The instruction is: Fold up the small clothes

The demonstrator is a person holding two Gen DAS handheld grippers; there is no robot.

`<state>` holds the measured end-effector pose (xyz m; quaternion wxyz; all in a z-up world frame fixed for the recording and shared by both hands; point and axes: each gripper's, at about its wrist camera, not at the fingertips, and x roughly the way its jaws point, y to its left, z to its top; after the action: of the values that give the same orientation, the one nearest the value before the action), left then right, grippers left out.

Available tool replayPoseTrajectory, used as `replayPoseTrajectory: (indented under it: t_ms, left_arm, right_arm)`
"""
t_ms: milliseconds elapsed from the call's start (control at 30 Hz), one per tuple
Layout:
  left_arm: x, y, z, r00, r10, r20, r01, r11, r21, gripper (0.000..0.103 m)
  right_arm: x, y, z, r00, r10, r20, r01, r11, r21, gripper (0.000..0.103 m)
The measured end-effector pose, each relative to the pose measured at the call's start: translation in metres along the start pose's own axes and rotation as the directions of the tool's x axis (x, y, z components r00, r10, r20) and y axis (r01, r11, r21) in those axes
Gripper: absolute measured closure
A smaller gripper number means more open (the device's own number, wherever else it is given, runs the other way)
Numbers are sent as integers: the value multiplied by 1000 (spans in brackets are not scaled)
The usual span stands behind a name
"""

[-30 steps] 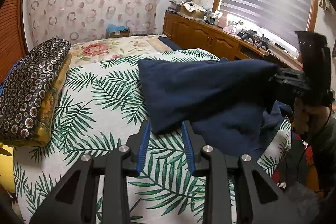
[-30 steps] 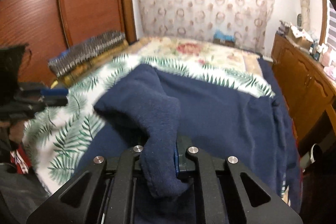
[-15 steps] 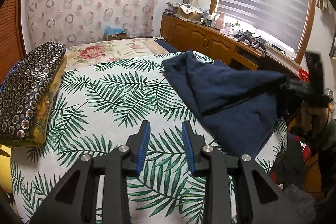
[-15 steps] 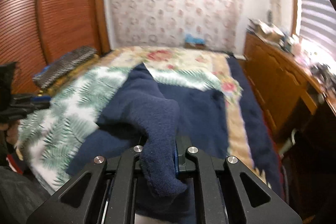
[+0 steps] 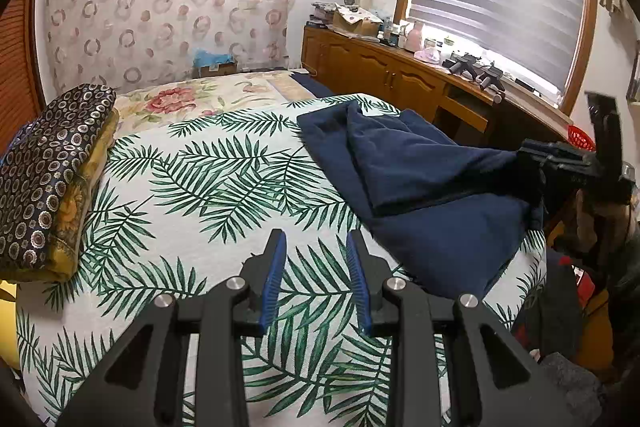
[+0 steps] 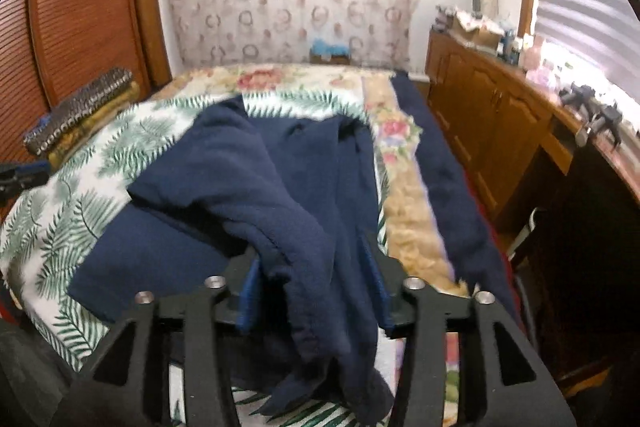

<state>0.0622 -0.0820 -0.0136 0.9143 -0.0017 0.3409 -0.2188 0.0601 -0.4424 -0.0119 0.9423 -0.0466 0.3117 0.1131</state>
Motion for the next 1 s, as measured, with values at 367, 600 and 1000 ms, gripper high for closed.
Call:
replayPoseTrajectory:
  t_ms: [367, 600, 1000]
  left_arm:
    - [3, -1, -3, 1000, 6, -10, -6, 1000, 1, 74]
    - [5, -1, -5, 1000, 4, -15, -4, 1000, -4, 74]
    - [12, -7, -9, 999, -10, -36, 10, 1000, 3, 74]
  right_arm:
    - [-4, 46, 28, 990, 99, 100, -94, 994, -58, 38]
    - [50, 89, 36, 977, 213, -22, -214, 969, -123, 37]
    - [120, 145, 32, 936, 238, -260, -308, 910, -278, 37]
